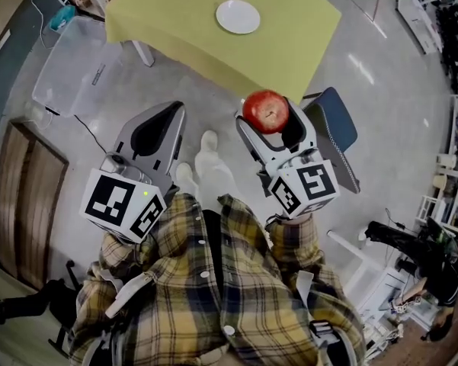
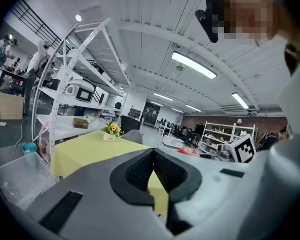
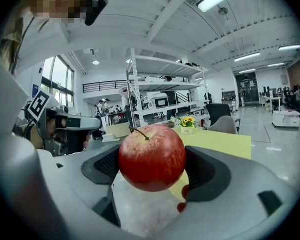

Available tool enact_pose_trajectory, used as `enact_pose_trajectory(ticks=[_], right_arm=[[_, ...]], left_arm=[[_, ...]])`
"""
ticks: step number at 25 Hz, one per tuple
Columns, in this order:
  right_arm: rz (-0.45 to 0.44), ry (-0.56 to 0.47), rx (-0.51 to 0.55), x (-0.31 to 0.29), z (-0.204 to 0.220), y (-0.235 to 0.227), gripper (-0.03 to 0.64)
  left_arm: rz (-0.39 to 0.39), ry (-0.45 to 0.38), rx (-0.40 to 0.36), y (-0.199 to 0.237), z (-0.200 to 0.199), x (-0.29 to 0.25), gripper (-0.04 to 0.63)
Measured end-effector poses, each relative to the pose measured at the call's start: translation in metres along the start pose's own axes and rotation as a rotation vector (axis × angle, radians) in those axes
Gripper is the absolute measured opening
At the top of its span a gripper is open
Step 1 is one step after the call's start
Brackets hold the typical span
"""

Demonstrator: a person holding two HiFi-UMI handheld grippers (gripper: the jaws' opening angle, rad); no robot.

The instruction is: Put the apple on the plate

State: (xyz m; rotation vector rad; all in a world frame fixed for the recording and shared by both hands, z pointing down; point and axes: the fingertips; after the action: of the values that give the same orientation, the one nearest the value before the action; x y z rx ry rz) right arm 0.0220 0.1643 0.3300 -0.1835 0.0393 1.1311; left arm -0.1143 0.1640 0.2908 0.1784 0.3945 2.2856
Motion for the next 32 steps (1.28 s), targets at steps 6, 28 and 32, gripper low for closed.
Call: enact_pose_trajectory(ticks=[6,28,32], right_arm=[[-0.038,-0.011,0.013,-0.045,-0.022,-0.05,0.393],[-0.132,-0.04,-0.016,-0.112,-0.048,-0.122,0.393],[-0.108,-0.035,-0.01,-0.116,-0.048,-0.124,0.393]], left_arm=[[-0.012,-0.04,-0.018,0.013,-0.019,-0.07,0.006],[-0.088,-0.096,-0.052,0.036,-0.047,-0.163,0.006],[-0.072,-0.111,-0.048,0.043,-0.053,-0.17,0.006]])
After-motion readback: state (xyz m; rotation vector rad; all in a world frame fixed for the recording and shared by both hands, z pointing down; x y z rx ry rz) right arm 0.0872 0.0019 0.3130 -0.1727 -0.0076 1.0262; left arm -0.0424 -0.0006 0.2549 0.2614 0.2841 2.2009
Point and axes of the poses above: the fingertips, and each gripper's own axes: x backward along the fingers, y to its left, z out of its underside, and after that the axes turned 11 degrees about -y, right-handed
